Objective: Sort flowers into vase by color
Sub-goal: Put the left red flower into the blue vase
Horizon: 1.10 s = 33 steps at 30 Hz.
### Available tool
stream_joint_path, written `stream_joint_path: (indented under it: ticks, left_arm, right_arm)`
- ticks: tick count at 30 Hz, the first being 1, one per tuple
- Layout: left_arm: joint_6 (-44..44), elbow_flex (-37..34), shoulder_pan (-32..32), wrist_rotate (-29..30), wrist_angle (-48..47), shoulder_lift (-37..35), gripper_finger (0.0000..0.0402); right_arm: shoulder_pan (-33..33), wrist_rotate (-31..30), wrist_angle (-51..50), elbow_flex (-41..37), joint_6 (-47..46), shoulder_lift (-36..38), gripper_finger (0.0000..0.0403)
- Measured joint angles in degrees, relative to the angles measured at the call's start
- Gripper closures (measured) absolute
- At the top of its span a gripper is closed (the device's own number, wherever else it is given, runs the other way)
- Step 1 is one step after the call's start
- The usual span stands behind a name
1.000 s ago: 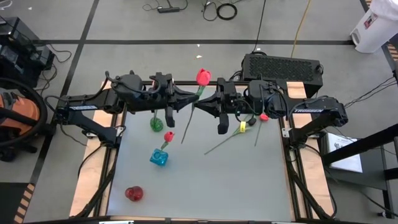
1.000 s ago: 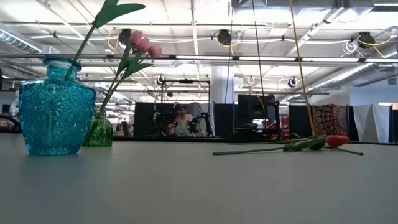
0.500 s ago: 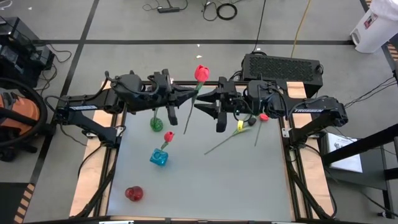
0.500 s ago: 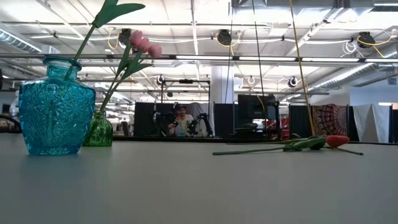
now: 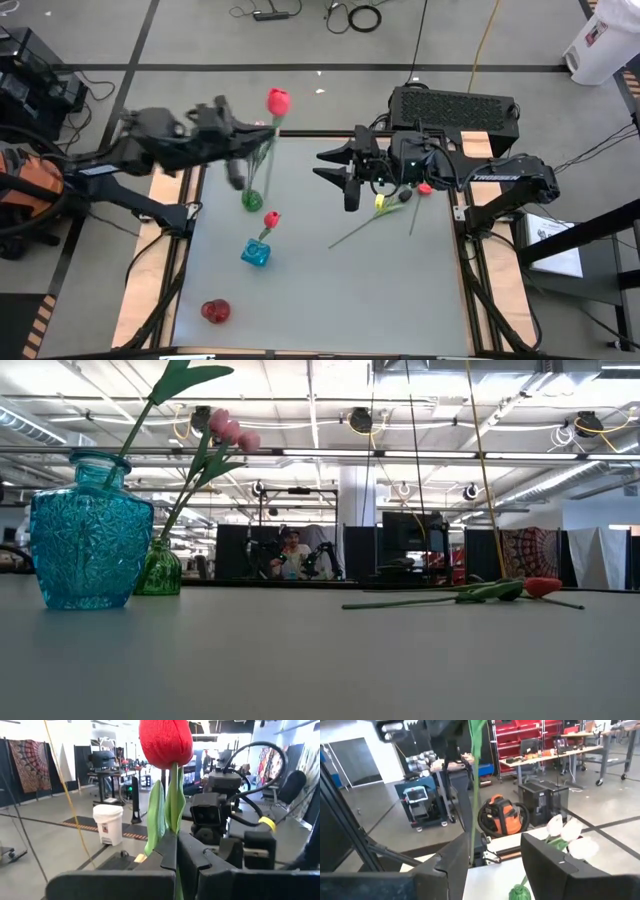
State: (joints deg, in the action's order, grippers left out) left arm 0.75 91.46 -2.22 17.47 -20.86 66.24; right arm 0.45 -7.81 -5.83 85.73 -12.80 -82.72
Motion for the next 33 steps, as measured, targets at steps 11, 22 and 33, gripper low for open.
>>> stream_joint_path:
  ticks: [11, 22, 33]
  left_arm:
    - [-1.61, 0.02, 0.0, -0.28, -21.08, -15.22, 0.0401]
    - [-0.81, -1.24, -0.04, 0.15, -30.29, -31.55, 0.0401]
    - [-4.47, -18.32, -0.04, 0.89, -26.42, -48.65, 0.0401]
  right_arm:
    - [-0.91, -6.03, -3.31, 0.0, -0.02, 0.0, 0.0234]
    - [-1.25, -6.21, -3.97, 0.0, -0.24, 0.0, 0.0234]
    - [-1.62, -10.23, -6.45, 0.0, -2.8, 0.0, 0.0234]
